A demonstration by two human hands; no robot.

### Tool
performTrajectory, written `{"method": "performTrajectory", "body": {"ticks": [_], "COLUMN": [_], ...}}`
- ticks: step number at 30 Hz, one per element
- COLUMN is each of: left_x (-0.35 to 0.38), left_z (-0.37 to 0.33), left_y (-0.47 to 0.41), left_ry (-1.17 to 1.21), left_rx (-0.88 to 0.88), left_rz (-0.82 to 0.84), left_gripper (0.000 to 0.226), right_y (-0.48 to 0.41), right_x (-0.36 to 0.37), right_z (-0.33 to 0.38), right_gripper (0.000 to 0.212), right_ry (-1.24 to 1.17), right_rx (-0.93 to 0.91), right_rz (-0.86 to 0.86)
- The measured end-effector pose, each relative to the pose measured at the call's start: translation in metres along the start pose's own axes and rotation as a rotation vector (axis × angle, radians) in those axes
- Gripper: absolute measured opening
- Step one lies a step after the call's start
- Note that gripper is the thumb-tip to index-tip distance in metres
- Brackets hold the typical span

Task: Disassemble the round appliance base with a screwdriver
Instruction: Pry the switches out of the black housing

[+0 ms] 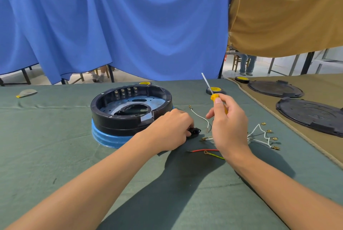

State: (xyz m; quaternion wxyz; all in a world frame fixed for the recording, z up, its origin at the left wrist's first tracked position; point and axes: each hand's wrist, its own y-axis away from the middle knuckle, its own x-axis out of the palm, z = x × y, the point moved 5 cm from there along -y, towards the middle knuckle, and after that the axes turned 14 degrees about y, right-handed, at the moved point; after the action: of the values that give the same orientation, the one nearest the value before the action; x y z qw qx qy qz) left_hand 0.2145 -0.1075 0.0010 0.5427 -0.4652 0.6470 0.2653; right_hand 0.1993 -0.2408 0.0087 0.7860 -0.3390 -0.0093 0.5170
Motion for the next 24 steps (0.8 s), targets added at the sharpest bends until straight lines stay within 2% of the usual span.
{"method": "performTrajectory", "body": {"ticks": [7, 12, 17, 21, 24], "left_x": [0.002, -0.001, -0.001, -0.001, -0.009], "left_z": [-0.004, -0.005, -0.009, -0.012, -0.016], "left_y": [0.003, 0.01, 0.013, 0.012, 0.011], "left_ry": [0.002, -0.104, -0.136, -0.115, -0.121], "left_rx": [-0.018, 0.053, 0.021, -0.029, 0.014], "left_rz": [-0.011, -0.053, -0.098, -0.056, -0.042], "left_gripper": [0.019, 0.024, 0.022, 0.021, 0.025], "right_y": [0.002, 0.009, 0.011, 0.013, 0.013], "right_x": [0.003, 0.009, 0.011, 0.009, 0.008], "right_z": [-0.001, 0.001, 0.002, 0.0, -0.001], "right_gripper": [0.018, 0.018, 0.021, 0.023, 0.023], "right_ry": [0.019, 0.076, 0.099, 0.128, 0.118], "right_rx": [-0.017, -0.033, -0.026, -0.001, 0.004], "right_rz": [0.013, 0.055, 0.047, 0.047, 0.045]}}
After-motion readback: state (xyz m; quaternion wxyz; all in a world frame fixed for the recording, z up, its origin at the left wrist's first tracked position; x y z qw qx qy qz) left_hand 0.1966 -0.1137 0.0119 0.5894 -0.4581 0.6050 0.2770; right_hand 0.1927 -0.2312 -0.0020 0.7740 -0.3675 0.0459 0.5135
